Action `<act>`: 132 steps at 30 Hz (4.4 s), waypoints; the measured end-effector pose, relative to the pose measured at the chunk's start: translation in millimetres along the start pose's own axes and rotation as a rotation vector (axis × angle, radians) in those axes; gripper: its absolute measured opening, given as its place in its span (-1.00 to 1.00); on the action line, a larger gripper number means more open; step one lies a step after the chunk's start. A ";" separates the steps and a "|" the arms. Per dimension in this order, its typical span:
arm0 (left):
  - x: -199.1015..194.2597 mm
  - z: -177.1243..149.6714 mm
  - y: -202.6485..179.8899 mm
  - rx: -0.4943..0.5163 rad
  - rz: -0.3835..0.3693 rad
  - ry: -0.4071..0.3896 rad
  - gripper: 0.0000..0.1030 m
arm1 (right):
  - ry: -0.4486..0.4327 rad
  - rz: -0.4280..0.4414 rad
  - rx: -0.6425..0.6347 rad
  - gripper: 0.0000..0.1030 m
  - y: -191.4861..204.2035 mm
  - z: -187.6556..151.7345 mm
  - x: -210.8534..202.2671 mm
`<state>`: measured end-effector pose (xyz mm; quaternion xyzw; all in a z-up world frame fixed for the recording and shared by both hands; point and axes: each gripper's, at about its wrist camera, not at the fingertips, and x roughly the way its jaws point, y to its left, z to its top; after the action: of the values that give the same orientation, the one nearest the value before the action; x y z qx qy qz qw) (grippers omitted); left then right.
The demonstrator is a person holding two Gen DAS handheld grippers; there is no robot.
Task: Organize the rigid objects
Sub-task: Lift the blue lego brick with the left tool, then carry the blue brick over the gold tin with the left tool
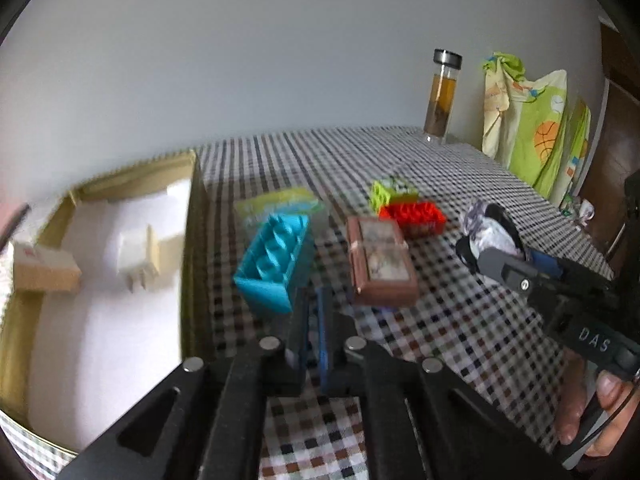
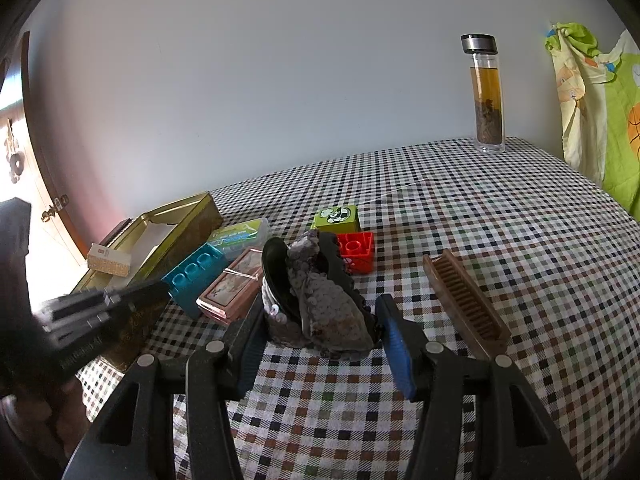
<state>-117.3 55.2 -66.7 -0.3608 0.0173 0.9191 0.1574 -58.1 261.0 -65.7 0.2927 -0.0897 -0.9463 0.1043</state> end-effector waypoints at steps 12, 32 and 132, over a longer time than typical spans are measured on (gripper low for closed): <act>-1.3 2.2 0.2 0.105 0.024 -0.034 0.92 | -0.006 0.006 0.000 0.08 -0.8 -0.1 -1.0; 19.0 10.0 16.0 0.083 0.047 0.022 0.35 | -0.001 0.008 -0.007 0.08 0.8 -0.6 0.8; -44.3 5.2 21.0 -0.037 0.241 -0.374 -0.41 | -0.201 0.013 -0.141 0.08 56.9 -16.0 -43.2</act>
<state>-96.5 23.8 -34.9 -0.1820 0.0138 0.9824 0.0402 -5.9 215.2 -42.4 0.1877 -0.0349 -0.9741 0.1209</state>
